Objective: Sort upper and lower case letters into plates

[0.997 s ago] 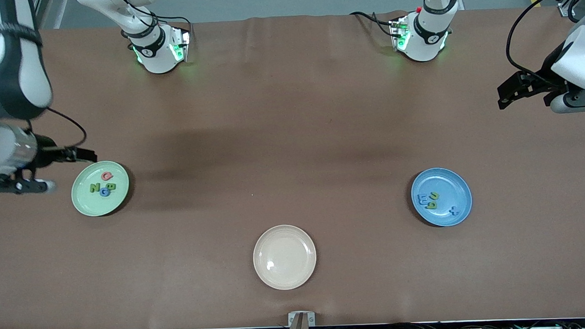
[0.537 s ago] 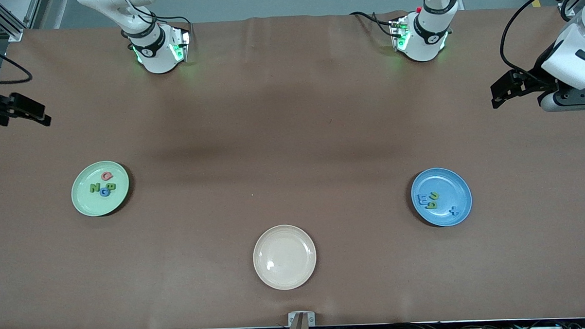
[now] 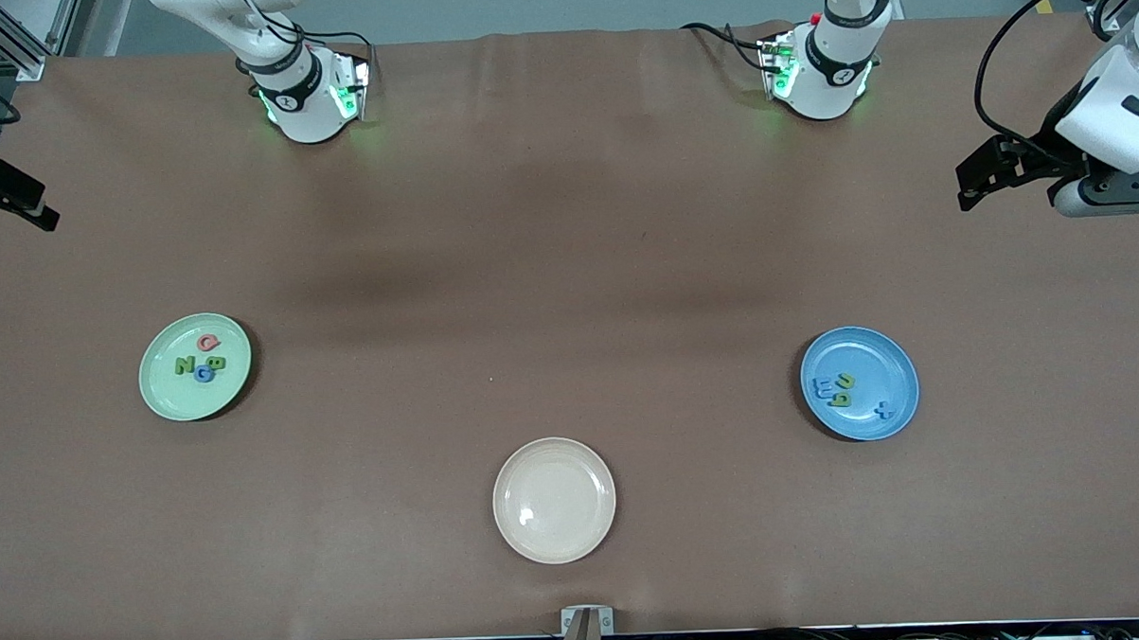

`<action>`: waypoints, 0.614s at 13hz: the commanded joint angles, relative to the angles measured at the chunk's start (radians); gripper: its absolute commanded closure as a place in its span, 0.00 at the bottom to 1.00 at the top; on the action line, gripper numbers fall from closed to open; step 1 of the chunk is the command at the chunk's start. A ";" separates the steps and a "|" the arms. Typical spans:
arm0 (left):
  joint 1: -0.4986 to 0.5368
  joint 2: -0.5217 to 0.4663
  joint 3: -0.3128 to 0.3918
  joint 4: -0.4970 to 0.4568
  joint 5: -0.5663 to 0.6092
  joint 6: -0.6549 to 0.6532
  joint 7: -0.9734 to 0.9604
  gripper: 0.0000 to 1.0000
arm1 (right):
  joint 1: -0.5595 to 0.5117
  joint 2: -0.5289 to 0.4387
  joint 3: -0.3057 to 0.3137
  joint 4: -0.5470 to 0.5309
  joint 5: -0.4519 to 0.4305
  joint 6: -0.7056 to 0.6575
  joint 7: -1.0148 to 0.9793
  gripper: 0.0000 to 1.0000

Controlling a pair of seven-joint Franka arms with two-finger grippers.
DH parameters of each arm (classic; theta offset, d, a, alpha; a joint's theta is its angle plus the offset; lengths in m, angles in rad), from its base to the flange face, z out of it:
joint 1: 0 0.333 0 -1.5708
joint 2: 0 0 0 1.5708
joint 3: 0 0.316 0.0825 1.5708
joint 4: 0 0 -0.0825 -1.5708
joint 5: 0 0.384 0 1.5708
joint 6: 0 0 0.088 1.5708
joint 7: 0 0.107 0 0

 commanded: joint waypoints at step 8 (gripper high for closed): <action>0.006 -0.013 0.000 0.007 -0.012 -0.004 0.021 0.00 | -0.007 -0.058 0.007 -0.057 -0.005 0.057 0.014 0.00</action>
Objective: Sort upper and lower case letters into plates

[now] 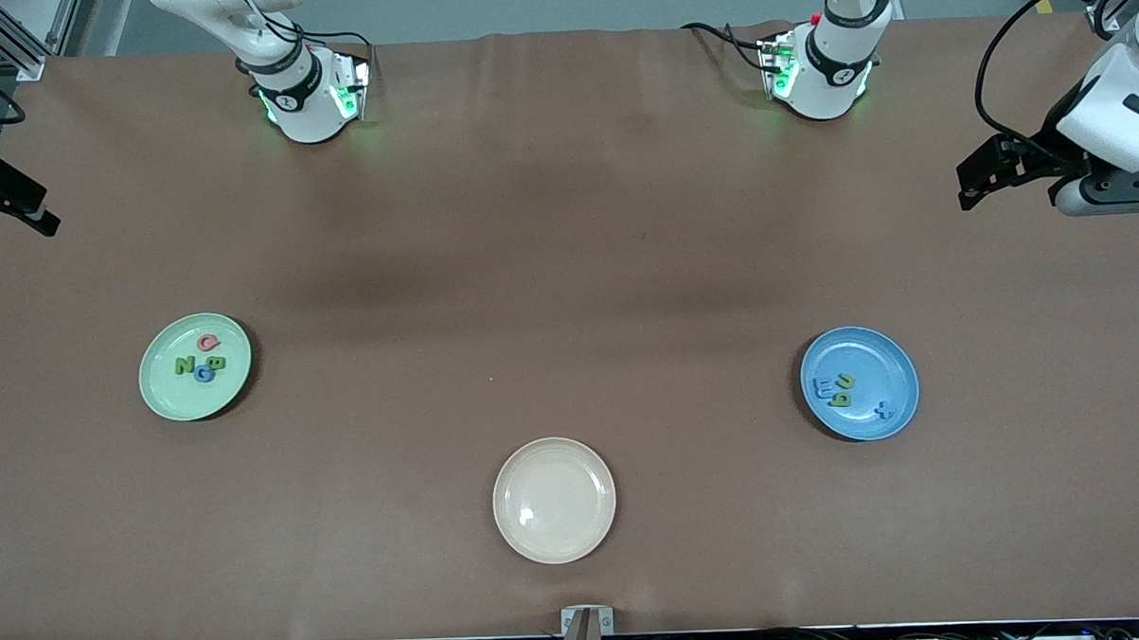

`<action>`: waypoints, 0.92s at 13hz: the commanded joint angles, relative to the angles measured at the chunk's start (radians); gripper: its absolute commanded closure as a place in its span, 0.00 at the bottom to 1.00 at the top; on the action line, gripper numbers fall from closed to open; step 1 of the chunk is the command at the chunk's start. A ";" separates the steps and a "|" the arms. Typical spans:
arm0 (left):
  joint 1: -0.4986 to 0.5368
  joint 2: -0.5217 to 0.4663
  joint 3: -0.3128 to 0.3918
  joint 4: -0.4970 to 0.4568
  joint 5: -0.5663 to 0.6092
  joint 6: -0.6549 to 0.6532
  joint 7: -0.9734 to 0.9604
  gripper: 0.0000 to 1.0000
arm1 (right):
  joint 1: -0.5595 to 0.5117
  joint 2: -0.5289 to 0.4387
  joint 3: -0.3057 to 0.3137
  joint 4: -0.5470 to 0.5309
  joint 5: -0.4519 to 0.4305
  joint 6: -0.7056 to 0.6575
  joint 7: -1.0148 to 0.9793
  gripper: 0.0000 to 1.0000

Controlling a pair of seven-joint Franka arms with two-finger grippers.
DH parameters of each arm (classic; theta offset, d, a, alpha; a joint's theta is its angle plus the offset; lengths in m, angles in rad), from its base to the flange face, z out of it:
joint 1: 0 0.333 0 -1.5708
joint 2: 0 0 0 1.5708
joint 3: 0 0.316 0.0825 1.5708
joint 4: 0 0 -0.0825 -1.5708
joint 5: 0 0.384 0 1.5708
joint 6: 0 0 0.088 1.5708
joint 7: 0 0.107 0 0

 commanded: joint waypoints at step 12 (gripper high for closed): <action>0.003 -0.016 0.000 0.010 -0.003 -0.013 0.001 0.00 | -0.011 -0.004 0.007 0.032 -0.005 0.007 0.005 0.00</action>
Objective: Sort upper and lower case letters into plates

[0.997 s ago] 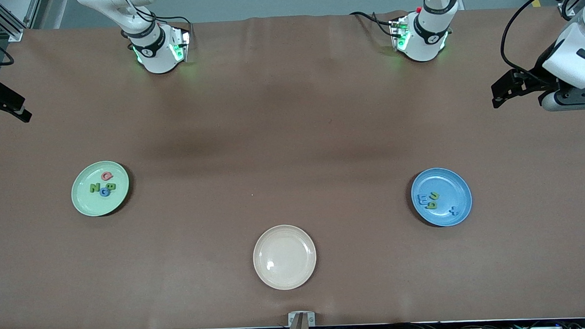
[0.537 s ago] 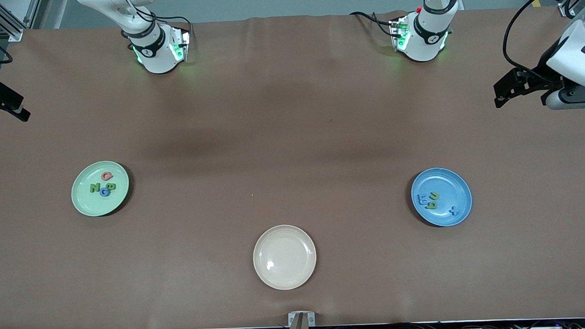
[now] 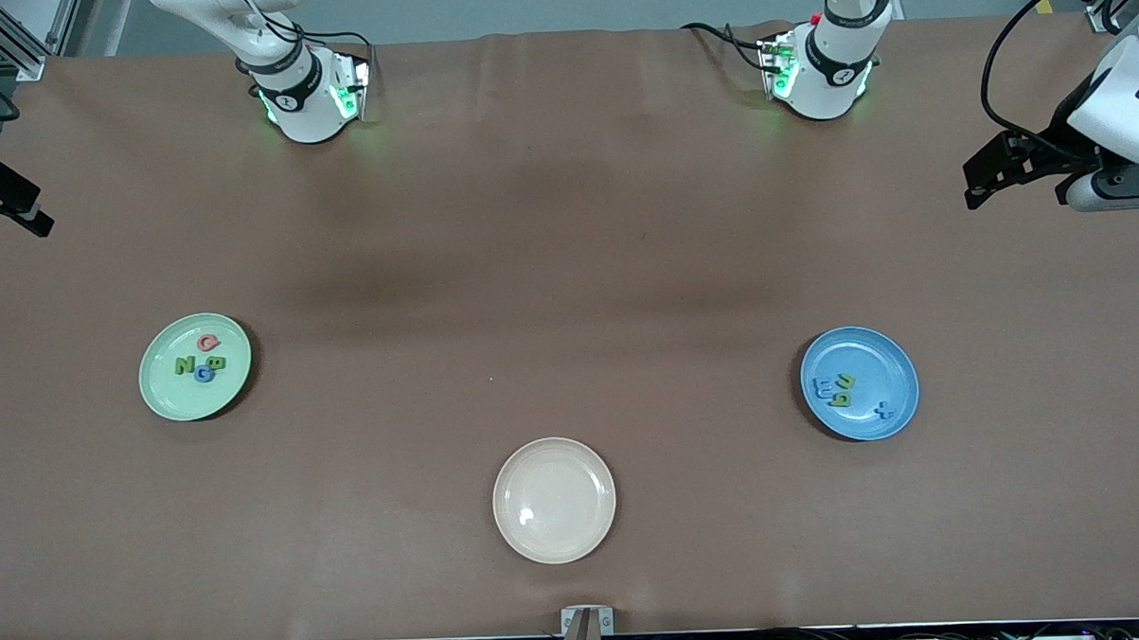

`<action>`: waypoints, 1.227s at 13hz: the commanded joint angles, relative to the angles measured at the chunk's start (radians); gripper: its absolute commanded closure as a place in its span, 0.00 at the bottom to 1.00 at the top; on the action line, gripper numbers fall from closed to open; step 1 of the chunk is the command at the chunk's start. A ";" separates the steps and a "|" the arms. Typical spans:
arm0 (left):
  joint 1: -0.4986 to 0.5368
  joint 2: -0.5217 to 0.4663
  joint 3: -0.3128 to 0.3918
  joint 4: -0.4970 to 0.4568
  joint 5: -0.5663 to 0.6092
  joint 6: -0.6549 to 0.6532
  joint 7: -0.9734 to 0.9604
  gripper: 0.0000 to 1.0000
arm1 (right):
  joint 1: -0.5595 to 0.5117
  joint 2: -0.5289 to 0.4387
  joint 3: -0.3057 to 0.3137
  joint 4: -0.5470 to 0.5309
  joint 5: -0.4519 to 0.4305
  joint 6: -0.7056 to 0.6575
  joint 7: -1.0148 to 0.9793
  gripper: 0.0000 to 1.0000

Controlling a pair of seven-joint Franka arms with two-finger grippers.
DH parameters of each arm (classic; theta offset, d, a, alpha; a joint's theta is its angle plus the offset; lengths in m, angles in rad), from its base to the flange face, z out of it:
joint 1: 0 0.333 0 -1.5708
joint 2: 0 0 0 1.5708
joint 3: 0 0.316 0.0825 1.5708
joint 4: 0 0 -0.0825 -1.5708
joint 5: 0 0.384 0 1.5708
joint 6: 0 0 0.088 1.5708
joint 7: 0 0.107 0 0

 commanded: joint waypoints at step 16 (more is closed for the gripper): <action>0.003 -0.007 -0.005 0.001 -0.007 0.002 0.006 0.00 | -0.014 0.076 0.007 0.144 -0.002 -0.094 0.003 0.00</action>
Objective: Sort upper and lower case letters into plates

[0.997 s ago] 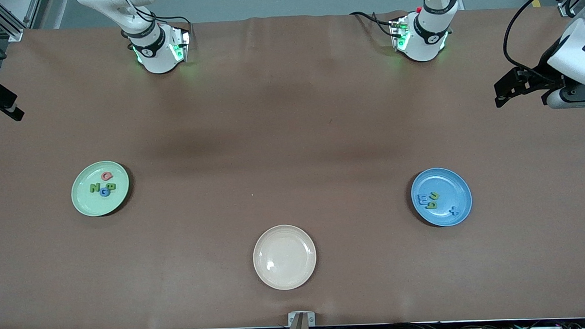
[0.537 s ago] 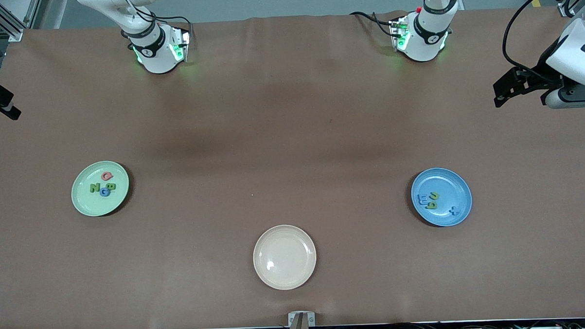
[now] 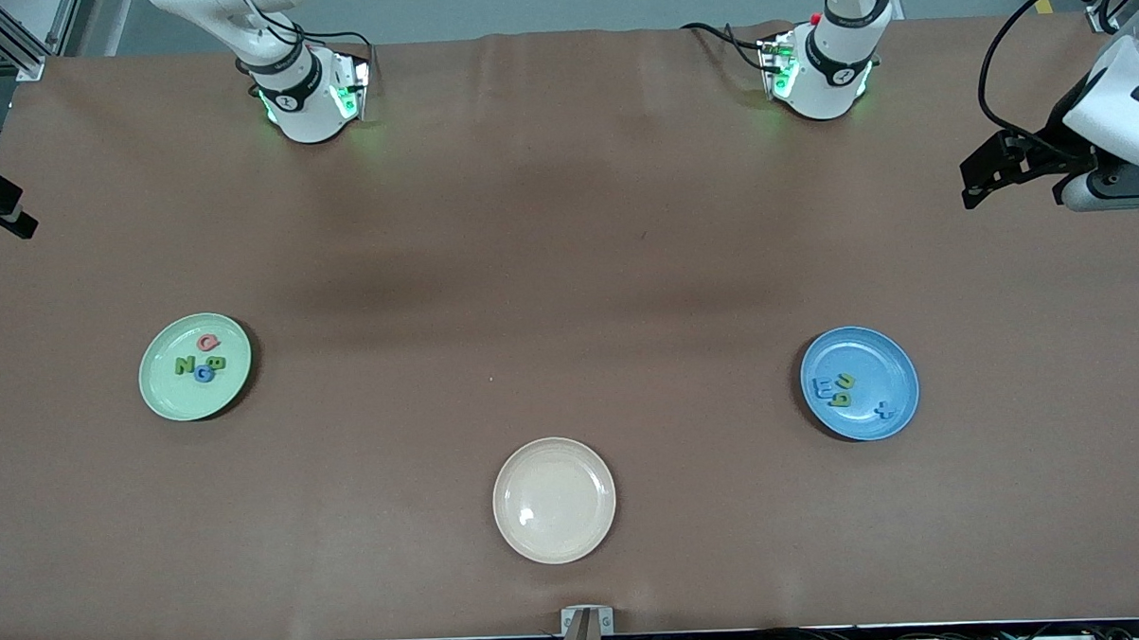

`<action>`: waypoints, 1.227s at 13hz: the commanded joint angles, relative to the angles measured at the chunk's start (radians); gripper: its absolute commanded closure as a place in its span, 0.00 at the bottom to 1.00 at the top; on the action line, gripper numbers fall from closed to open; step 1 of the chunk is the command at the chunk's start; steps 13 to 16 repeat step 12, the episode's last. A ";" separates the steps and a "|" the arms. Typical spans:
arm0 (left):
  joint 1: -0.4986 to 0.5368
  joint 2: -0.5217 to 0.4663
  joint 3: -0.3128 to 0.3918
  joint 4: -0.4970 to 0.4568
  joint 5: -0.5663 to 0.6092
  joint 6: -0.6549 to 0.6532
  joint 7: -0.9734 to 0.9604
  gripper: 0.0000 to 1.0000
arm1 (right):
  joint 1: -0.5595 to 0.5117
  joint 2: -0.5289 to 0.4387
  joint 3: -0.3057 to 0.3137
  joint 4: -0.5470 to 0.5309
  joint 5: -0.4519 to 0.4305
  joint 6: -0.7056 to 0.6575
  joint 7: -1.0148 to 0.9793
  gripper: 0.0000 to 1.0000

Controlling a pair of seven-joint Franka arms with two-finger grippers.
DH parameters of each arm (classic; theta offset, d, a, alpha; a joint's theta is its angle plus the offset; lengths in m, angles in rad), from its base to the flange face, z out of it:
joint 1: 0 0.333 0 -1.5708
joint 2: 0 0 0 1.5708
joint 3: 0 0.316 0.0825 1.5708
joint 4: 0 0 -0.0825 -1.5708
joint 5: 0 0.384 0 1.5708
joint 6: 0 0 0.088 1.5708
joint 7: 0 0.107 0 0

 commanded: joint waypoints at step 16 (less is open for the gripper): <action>0.005 -0.005 0.006 0.006 -0.004 0.000 0.021 0.00 | -0.013 0.009 0.008 0.022 -0.002 -0.018 0.005 0.00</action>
